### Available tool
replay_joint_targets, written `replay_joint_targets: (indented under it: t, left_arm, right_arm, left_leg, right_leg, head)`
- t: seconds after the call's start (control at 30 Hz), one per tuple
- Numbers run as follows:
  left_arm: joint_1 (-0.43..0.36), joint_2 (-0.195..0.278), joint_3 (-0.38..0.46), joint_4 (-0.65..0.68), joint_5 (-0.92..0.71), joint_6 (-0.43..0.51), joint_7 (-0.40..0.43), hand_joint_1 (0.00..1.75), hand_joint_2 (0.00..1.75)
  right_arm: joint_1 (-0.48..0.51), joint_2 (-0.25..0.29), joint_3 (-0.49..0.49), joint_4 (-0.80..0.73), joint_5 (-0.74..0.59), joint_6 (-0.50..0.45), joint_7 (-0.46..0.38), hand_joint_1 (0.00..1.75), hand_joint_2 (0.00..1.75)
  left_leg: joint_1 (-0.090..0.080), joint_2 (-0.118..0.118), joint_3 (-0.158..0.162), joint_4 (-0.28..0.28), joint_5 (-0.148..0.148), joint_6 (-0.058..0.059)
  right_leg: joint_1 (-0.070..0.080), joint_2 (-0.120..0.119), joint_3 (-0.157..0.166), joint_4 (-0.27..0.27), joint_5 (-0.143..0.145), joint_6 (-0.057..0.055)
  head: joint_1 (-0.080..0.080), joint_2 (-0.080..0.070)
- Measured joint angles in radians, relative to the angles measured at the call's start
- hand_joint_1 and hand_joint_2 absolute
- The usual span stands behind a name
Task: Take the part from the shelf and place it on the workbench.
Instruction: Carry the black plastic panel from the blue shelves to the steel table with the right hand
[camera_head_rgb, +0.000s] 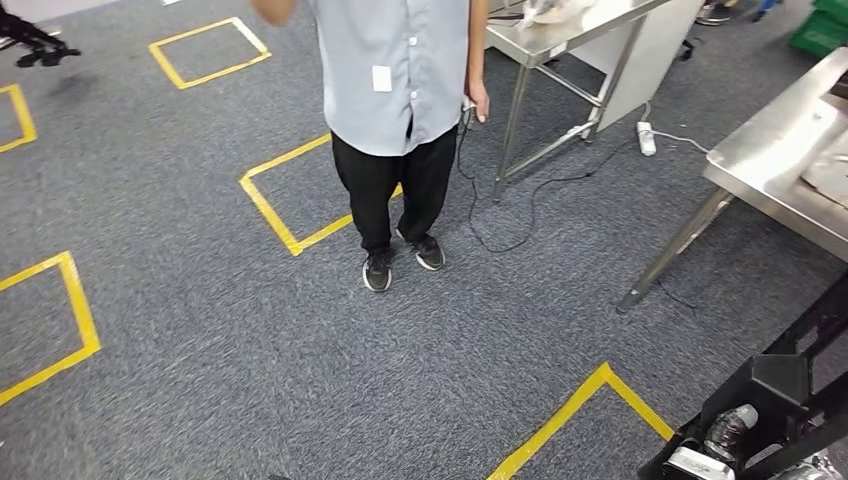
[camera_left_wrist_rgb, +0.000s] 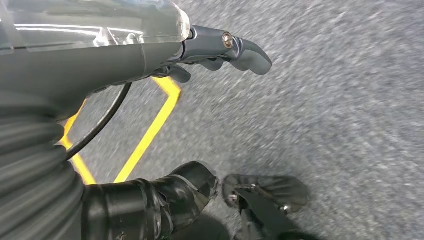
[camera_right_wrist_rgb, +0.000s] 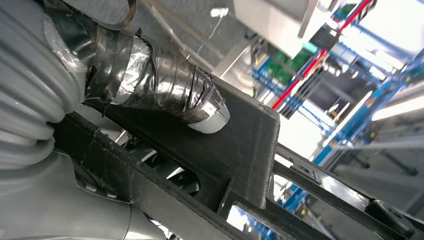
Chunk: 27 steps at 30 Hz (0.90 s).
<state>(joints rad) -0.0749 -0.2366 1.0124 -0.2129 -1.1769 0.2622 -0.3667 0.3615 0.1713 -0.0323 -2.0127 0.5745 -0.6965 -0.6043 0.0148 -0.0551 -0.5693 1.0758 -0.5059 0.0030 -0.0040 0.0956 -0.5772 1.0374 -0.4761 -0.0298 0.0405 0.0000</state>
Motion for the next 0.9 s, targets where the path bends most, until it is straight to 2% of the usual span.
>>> replay_joint_targets:
  t: [0.03,0.07,0.13,0.17,0.2,0.27,0.3,0.33,0.37,0.4,0.43,0.5,0.53,0.57,0.63,0.67,0.7,0.77,0.8,0.83,0.87,0.9]
  left_arm:
    - [0.0,0.0,0.0,0.0,0.0,0.0,-0.001,0.0,1.75]
    - [-0.001,0.0,0.0,0.0,0.0,0.0,-0.001,0.0,1.75]
    - [-0.004,-0.001,0.0,0.0,0.0,0.0,-0.002,0.0,1.75]
    - [-0.005,-0.001,0.0,0.0,0.0,0.0,-0.003,0.0,1.75]
    - [-0.005,-0.002,0.0,0.0,-0.001,-0.001,-0.005,0.0,1.75]
    - [-0.003,-0.003,0.0,0.0,-0.003,-0.003,-0.01,0.0,1.75]
    - [-0.001,-0.004,0.0,0.0,-0.004,-0.005,-0.014,0.0,1.75]
    - [0.0,-0.004,0.0,0.0,-0.005,-0.007,-0.016,0.0,1.75]
    - [0.001,-0.004,0.0,0.0,-0.005,-0.008,-0.019,0.0,1.75]
    - [0.001,-0.004,0.0,0.0,-0.005,-0.01,-0.02,0.0,1.75]
    - [0.0,-0.004,0.0,0.0,-0.006,-0.01,-0.022,0.0,1.75]
    - [-0.002,-0.004,-0.001,0.0,-0.006,-0.012,-0.024,0.0,1.75]
    - [-0.002,-0.004,-0.001,0.0,-0.006,-0.014,-0.025,0.0,1.75]
    - [-0.003,-0.004,-0.001,0.0,-0.006,-0.016,-0.027,0.0,1.75]
    - [-0.006,-0.004,-0.002,0.0,-0.006,-0.02,-0.03,0.0,1.75]
    - [-0.007,-0.004,-0.002,0.0,-0.006,-0.022,-0.032,0.0,1.75]
    - [-0.008,-0.004,-0.002,0.0,-0.006,-0.024,-0.034,0.0,1.75]
    - [-0.007,-0.004,-0.002,0.0,-0.007,-0.025,-0.037,0.0,1.75]
    - [-0.006,-0.004,-0.002,0.0,-0.007,-0.026,-0.039,0.0,1.75]
    - [-0.005,-0.004,-0.002,0.0,-0.007,-0.026,-0.039,0.0,1.75]
    - [-0.003,-0.004,-0.002,0.0,-0.008,-0.026,-0.04,0.0,1.75]
    - [-0.002,-0.004,-0.002,0.0,-0.008,-0.026,-0.04,0.0,1.75]
  right_arm:
    - [0.0,0.0,0.0,0.0,0.0,0.0,0.0,1.75,1.75]
    - [0.001,0.0,0.0,0.0,0.0,0.001,0.0,1.75,1.75]
    - [0.005,0.0,0.0,0.0,0.0,0.0,0.0,1.75,1.75]
    - [0.007,0.0,-0.001,-0.001,0.0,0.0,0.0,1.75,1.75]
    - [0.007,0.0,-0.002,-0.002,0.0,0.0,0.0,1.75,1.75]
    - [0.006,0.0,-0.003,-0.003,0.0,-0.001,0.0,1.75,1.75]
    - [0.005,0.0,-0.003,-0.003,0.001,-0.001,0.0,1.75,1.75]
    - [0.006,0.0,-0.003,-0.002,0.001,-0.001,0.001,1.75,1.75]
    - [0.006,0.0,-0.004,-0.002,0.002,-0.001,0.001,1.75,1.75]
    - [0.007,0.0,-0.004,-0.002,0.002,-0.001,0.001,1.75,1.75]
    - [0.007,0.0,-0.005,-0.002,0.003,-0.001,0.001,1.75,1.75]
    - [0.006,0.0,-0.005,-0.002,0.003,0.0,0.001,1.75,1.75]
    - [0.005,0.0,-0.005,-0.002,0.003,0.0,0.001,1.75,1.75]
    - [0.005,0.0,-0.005,-0.003,0.004,0.0,0.001,1.75,1.75]
    - [0.006,0.0,-0.006,-0.003,0.004,0.001,0.001,1.75,1.75]
    - [0.007,0.0,-0.006,-0.003,0.004,0.0,0.001,1.75,1.75]
    - [0.006,-0.001,-0.006,-0.003,0.005,0.0,0.001,1.75,1.75]
    - [0.003,-0.001,-0.006,-0.003,0.007,0.0,0.003,1.75,1.75]
    - [0.001,-0.001,-0.006,-0.002,0.007,0.0,0.005,1.75,1.75]
    - [0.001,-0.001,-0.006,-0.002,0.007,0.0,0.006,1.75,1.75]
    - [0.001,-0.001,-0.006,-0.001,0.008,0.001,0.007,1.75,1.75]
    - [0.001,-0.001,-0.006,0.0,0.008,0.001,0.008,1.75,1.75]
  left_leg:
    - [0.0,-0.021,0.013,-0.035,0.01,0.002]
    - [-0.001,-0.033,0.016,-0.045,0.008,0.005]
    - [-0.003,-0.012,0.02,-0.054,0.014,0.014]
    - [-0.002,0.0,0.023,-0.059,0.017,0.02]
    - [0.0,0.014,0.026,-0.066,0.02,0.026]
    - [0.001,0.044,0.029,-0.071,0.021,0.033]
    - [0.0,0.059,0.029,-0.071,0.02,0.034]
    - [-0.001,0.074,0.03,-0.07,0.017,0.035]
    - [-0.001,0.087,0.031,-0.07,0.015,0.035]
    - [-0.002,0.1,0.033,-0.07,0.013,0.033]
    - [-0.002,0.111,0.038,-0.07,0.009,0.031]
    - [-0.004,0.131,0.048,-0.07,0.002,0.024]
    - [-0.006,0.139,0.053,-0.07,-0.001,0.019]
    - [-0.007,0.147,0.056,-0.071,-0.004,0.014]
    - [-0.009,0.165,0.063,-0.074,-0.008,0.004]
    - [-0.008,0.158,0.064,-0.07,-0.014,-0.002]
    - [-0.007,0.141,0.058,-0.051,-0.028,-0.006]
    - [-0.003,0.088,0.014,0.047,-0.082,-0.012]
    - [-0.002,0.073,-0.022,0.116,-0.113,-0.013]
    - [-0.002,0.067,-0.054,0.176,-0.132,-0.015]
    - [-0.002,0.064,-0.076,0.21,-0.133,-0.015]
    - [-0.002,0.063,-0.079,0.203,-0.111,-0.015]
  right_leg:
    - [-0.002,0.01,-0.005,0.003,-0.001,0.006]
    - [-0.004,0.021,-0.01,0.005,0.0,0.013]
    - [-0.009,0.039,-0.016,0.003,0.003,0.027]
    - [-0.008,0.028,-0.019,0.009,-0.001,0.032]
    - [-0.007,0.005,-0.029,0.03,-0.014,0.037]
    - [-0.004,-0.059,-0.078,0.133,-0.071,0.045]
    - [-0.006,-0.076,-0.112,0.199,-0.099,0.049]
    - [-0.008,-0.084,-0.138,0.249,-0.115,0.053]
    - [-0.009,-0.088,-0.147,0.265,-0.111,0.055]
    - [-0.01,-0.092,-0.136,0.244,-0.09,0.055]
    - [-0.01,-0.102,-0.105,0.185,-0.055,0.053]
    - [-0.003,-0.143,-0.033,0.05,-0.005,0.043]
    - [0.002,-0.157,-0.012,0.008,0.005,0.036]
    - [0.007,-0.164,-0.005,-0.007,0.003,0.03]
    - [0.008,-0.142,-0.006,-0.011,0.005,0.018]
    - [0.005,-0.131,-0.003,-0.016,0.008,0.012]
    - [0.001,-0.121,0.0,-0.023,0.011,0.005]
    - [-0.003,-0.102,0.004,-0.03,0.015,-0.004]
    - [-0.003,-0.091,0.004,-0.03,0.016,-0.007]
    - [-0.002,-0.079,0.003,-0.029,0.015,-0.007]
    - [-0.002,-0.066,0.004,-0.028,0.015,-0.007]
    - [-0.002,-0.052,0.004,-0.025,0.014,-0.007]
  head:
    - [0.0,0.0]
    - [0.0,0.0]
    - [0.0,0.0]
    - [0.001,0.0]
    - [0.001,0.0]
    - [0.003,0.0]
    - [0.003,0.0]
    - [0.003,0.0]
    - [0.003,0.0]
    - [0.003,0.0]
    - [0.003,0.0]
    - [0.003,0.0]
    - [0.003,0.0]
    - [0.003,0.0]
    - [0.003,0.0]
    - [0.002,0.0]
    - [0.002,0.0]
    - [0.0,0.0]
    - [0.0,0.0]
    - [0.0,0.0]
    - [0.0,0.0]
    - [0.0,0.0]
